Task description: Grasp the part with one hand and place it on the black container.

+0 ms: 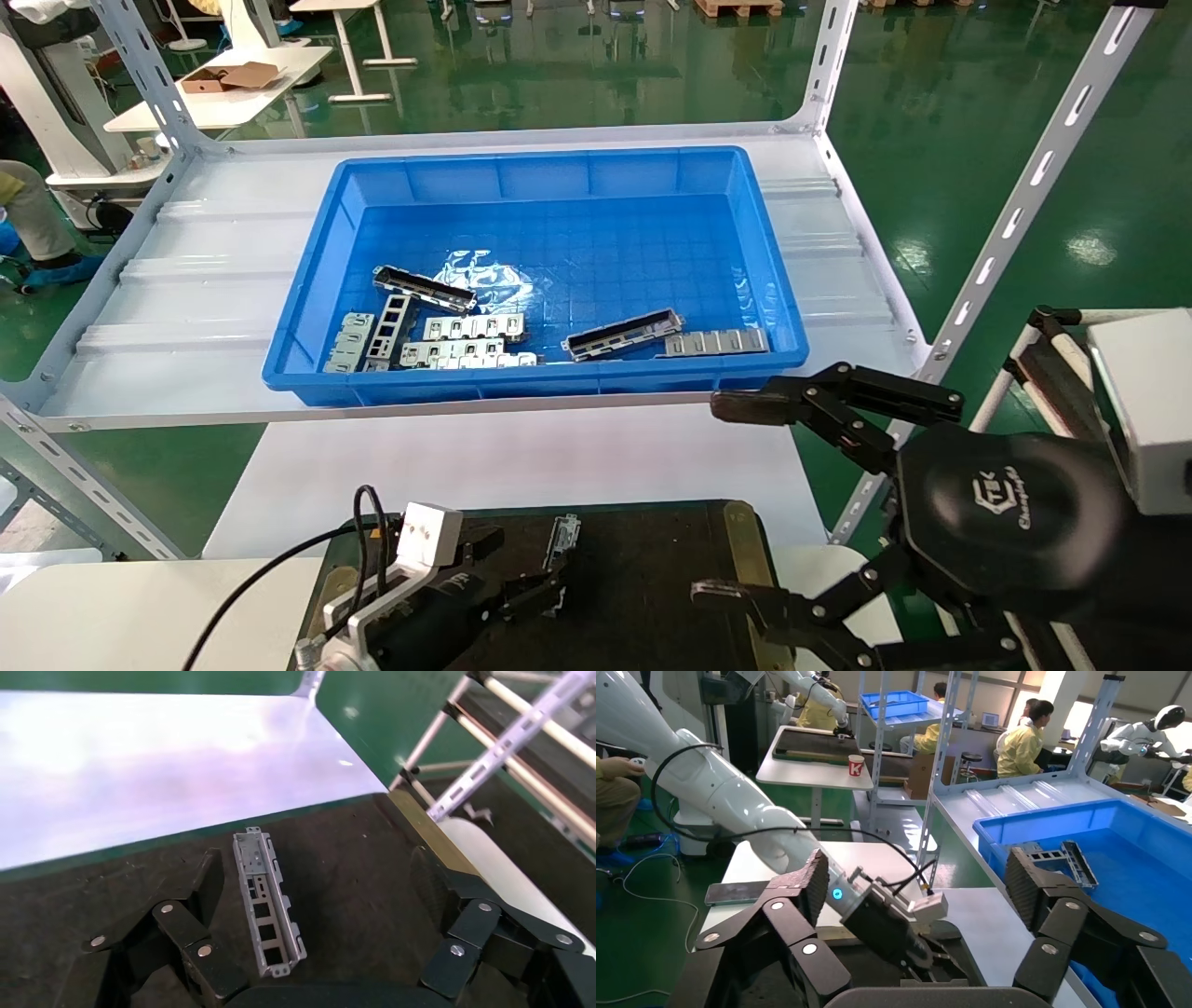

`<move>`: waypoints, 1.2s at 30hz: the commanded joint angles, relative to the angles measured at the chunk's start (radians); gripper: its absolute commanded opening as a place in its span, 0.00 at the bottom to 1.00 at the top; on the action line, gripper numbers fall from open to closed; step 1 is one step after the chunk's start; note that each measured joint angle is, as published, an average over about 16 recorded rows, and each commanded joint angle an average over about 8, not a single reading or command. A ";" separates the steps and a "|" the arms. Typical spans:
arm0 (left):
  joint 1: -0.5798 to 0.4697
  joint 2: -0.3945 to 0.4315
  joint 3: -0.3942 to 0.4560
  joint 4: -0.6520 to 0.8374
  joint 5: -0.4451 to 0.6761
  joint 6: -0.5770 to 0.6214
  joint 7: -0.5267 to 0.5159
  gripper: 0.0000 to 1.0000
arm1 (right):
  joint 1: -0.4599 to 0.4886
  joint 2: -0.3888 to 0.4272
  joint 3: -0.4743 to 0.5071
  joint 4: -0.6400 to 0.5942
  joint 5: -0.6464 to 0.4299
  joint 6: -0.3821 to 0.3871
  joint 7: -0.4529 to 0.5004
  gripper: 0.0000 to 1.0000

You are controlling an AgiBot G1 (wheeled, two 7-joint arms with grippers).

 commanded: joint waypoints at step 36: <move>0.090 -0.218 -0.425 0.259 -0.184 0.851 0.558 1.00 | 0.000 0.000 0.000 0.000 0.000 0.000 0.000 1.00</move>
